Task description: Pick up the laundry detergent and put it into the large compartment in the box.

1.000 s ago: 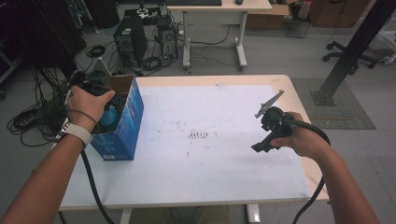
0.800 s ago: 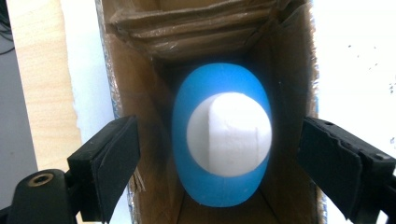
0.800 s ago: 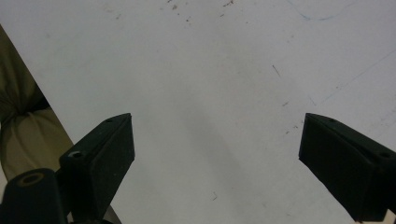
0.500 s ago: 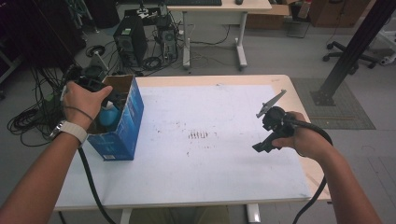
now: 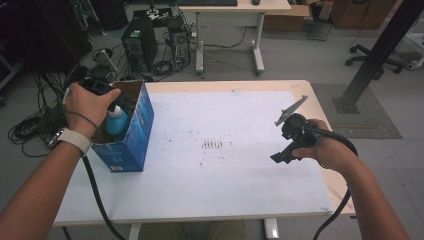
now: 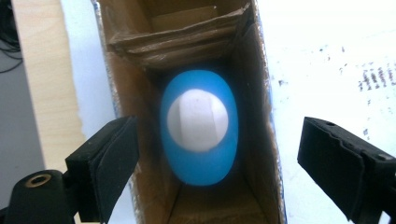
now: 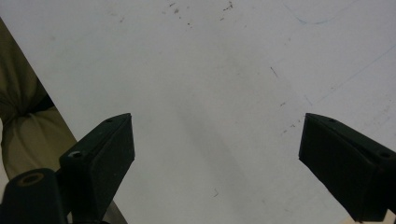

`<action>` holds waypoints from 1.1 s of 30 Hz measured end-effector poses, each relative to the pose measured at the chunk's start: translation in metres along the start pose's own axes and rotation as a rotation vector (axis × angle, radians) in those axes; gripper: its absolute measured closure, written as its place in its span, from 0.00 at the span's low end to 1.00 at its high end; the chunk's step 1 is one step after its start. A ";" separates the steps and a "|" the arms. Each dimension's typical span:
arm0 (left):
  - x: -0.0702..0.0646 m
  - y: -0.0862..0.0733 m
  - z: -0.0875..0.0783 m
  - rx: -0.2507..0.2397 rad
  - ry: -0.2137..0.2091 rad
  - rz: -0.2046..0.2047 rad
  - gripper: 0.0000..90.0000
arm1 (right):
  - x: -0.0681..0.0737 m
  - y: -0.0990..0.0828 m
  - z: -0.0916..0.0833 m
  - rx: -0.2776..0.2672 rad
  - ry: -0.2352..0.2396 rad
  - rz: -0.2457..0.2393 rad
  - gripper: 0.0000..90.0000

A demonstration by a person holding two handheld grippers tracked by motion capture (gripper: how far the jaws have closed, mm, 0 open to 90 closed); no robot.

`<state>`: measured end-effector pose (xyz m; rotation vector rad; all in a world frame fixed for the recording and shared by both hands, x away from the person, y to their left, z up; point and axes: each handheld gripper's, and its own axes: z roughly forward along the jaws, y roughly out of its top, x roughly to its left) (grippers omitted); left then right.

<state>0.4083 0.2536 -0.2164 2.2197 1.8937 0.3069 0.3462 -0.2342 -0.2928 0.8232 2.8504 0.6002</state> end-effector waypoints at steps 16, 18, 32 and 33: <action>-0.010 -0.001 -0.018 -0.008 -0.013 0.044 0.13 | 0.003 0.000 -0.003 -0.003 -0.003 -0.004 0.12; -0.011 -0.002 -0.019 -0.012 -0.019 0.051 0.12 | 0.003 0.000 -0.003 0.000 -0.003 -0.002 0.12; -0.020 -0.005 -0.033 -0.030 -0.034 0.122 0.12 | 0.004 0.004 -0.005 -0.001 -0.006 -0.005 0.12; -0.021 -0.006 -0.034 -0.034 -0.034 0.127 0.12 | 0.004 0.004 -0.005 -0.001 -0.007 -0.005 0.12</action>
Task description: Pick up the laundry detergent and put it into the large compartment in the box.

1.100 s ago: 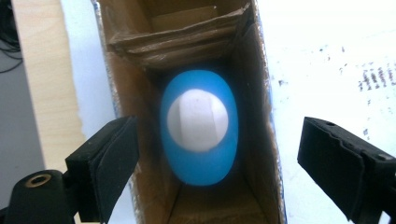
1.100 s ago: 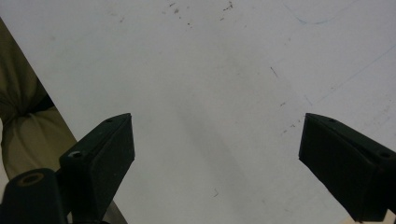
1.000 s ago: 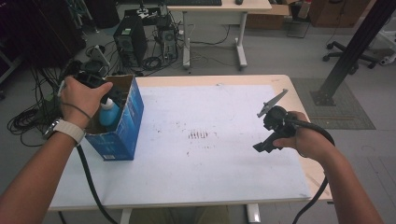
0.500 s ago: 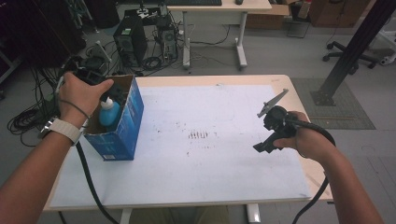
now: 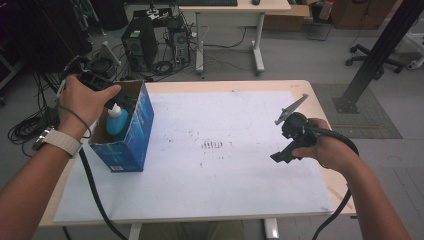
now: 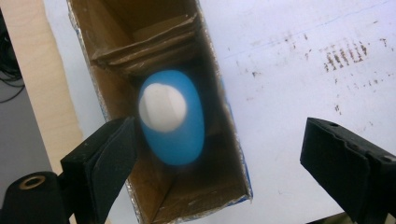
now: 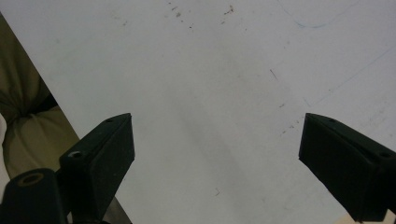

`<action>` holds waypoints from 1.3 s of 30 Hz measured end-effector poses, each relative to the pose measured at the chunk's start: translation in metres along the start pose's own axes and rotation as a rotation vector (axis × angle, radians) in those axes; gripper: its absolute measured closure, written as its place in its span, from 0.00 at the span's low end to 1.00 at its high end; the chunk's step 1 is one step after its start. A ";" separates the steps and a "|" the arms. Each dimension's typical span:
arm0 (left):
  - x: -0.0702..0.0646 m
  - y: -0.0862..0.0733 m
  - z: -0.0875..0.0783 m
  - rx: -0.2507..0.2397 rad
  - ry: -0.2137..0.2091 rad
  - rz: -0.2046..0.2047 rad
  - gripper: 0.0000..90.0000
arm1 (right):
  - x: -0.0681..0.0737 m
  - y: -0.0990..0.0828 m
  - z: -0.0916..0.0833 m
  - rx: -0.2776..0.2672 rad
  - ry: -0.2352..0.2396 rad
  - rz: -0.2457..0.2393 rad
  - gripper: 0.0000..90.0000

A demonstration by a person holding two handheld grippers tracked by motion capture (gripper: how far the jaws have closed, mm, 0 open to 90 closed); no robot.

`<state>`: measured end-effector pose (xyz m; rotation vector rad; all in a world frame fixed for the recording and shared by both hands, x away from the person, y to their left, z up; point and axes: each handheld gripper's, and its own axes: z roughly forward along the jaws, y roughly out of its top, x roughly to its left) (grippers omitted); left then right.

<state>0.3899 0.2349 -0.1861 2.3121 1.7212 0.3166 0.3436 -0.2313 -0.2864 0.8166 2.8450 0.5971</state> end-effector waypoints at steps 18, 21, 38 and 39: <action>-0.025 -0.004 -0.005 -0.001 -0.022 0.107 0.12 | 0.001 0.000 0.000 -0.004 0.003 0.001 0.12; -0.029 -0.005 -0.005 -0.005 -0.033 0.125 0.12 | 0.001 0.000 0.001 -0.005 0.003 0.004 0.12; -0.052 -0.006 -0.007 -0.024 -0.101 0.225 0.12 | 0.000 0.001 0.002 -0.009 0.007 0.004 0.12; -0.054 -0.006 -0.007 -0.023 -0.103 0.233 0.12 | 0.000 0.001 0.002 -0.009 0.007 0.002 0.12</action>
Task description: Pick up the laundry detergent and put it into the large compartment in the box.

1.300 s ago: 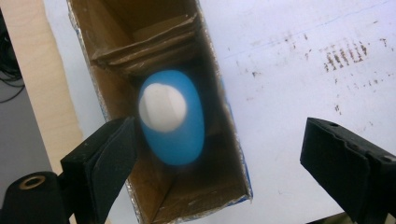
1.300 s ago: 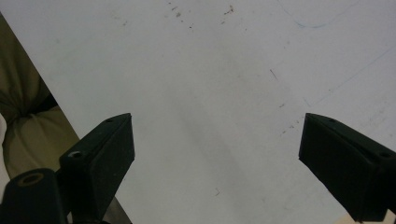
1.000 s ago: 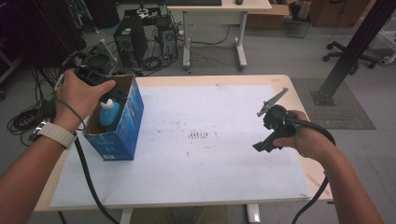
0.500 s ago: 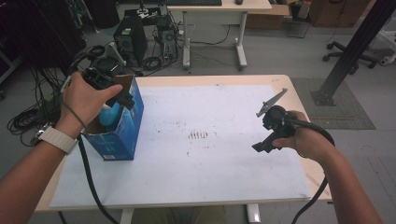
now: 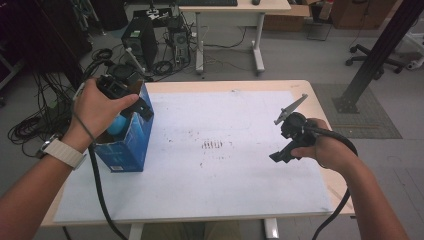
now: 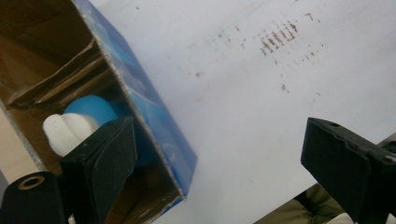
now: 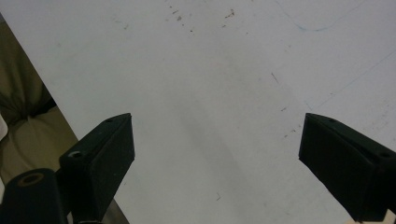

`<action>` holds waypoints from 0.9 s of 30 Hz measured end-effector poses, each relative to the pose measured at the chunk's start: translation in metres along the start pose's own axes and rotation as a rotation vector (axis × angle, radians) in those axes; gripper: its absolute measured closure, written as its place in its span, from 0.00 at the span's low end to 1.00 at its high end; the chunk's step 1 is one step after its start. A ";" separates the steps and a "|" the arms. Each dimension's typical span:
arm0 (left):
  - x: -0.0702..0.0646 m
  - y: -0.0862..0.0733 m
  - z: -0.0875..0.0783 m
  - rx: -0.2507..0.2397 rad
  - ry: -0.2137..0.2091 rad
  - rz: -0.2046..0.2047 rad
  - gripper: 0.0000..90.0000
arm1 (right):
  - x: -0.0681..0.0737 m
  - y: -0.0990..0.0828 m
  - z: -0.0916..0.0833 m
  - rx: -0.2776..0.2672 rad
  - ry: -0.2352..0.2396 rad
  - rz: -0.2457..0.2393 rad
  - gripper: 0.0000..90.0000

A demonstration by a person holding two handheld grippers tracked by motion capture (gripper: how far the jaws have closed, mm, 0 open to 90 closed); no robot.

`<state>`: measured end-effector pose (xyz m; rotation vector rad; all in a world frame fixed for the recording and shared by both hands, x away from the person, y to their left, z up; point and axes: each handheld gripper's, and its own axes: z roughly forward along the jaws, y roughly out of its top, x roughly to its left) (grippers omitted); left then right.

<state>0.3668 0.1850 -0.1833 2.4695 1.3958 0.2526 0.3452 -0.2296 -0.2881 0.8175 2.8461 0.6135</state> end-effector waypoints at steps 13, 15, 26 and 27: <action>-0.028 0.000 0.004 -0.014 -0.077 0.133 0.12 | -0.002 0.002 0.002 -0.003 0.002 -0.001 0.12; -0.033 -0.001 0.005 -0.014 -0.088 0.154 0.12 | -0.001 0.003 0.002 0.000 0.001 -0.002 0.12; -0.052 -0.005 0.006 -0.021 -0.100 0.226 0.12 | 0.000 0.006 0.003 -0.001 0.001 -0.004 0.12; -0.053 -0.005 0.006 -0.020 -0.099 0.232 0.12 | 0.000 0.006 0.003 -0.001 0.002 -0.004 0.12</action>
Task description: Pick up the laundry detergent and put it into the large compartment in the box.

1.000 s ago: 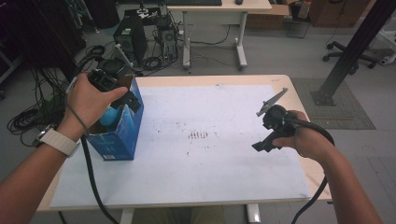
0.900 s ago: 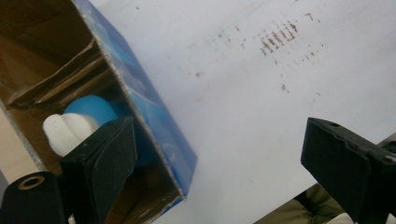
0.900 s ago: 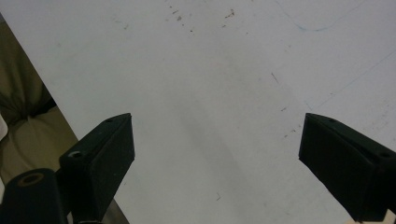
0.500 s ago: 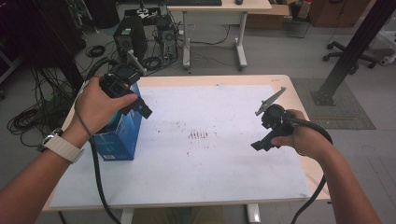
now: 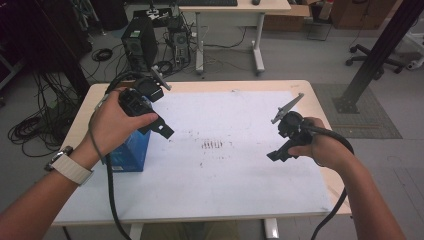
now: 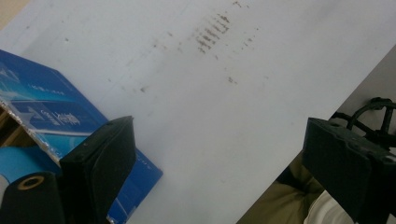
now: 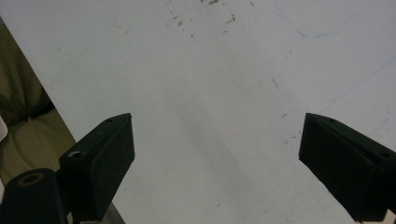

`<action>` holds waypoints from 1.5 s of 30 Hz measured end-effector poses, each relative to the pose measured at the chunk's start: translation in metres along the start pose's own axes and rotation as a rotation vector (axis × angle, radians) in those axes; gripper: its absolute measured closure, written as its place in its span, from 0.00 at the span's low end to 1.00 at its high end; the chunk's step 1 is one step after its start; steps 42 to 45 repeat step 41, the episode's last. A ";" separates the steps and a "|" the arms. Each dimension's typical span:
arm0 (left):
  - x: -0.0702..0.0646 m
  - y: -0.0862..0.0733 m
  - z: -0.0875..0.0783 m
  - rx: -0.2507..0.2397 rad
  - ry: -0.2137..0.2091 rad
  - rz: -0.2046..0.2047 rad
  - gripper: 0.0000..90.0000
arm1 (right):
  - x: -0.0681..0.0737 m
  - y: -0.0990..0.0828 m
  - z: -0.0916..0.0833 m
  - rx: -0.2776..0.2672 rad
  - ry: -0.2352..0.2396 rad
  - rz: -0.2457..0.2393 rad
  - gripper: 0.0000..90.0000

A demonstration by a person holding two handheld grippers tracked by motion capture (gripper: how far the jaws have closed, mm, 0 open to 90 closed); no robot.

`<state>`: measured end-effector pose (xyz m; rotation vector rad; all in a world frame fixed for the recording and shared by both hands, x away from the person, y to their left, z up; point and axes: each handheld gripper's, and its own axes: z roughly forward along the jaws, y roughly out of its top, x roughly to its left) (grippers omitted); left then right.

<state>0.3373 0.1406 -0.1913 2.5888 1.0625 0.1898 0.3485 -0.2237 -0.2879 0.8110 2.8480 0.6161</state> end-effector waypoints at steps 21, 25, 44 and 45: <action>-0.011 -0.001 0.008 0.000 -0.012 0.044 0.12 | 0.000 0.003 0.003 0.001 0.000 -0.001 0.12; -0.010 -0.002 0.008 -0.002 -0.017 0.045 0.12 | 0.000 0.003 0.002 -0.001 0.001 -0.001 0.12; -0.008 -0.002 0.009 -0.006 -0.026 0.038 0.12 | -0.001 0.005 0.002 -0.012 0.000 -0.002 0.12; -0.008 -0.002 0.009 -0.006 -0.026 0.038 0.12 | -0.001 0.005 0.002 -0.012 0.000 -0.002 0.12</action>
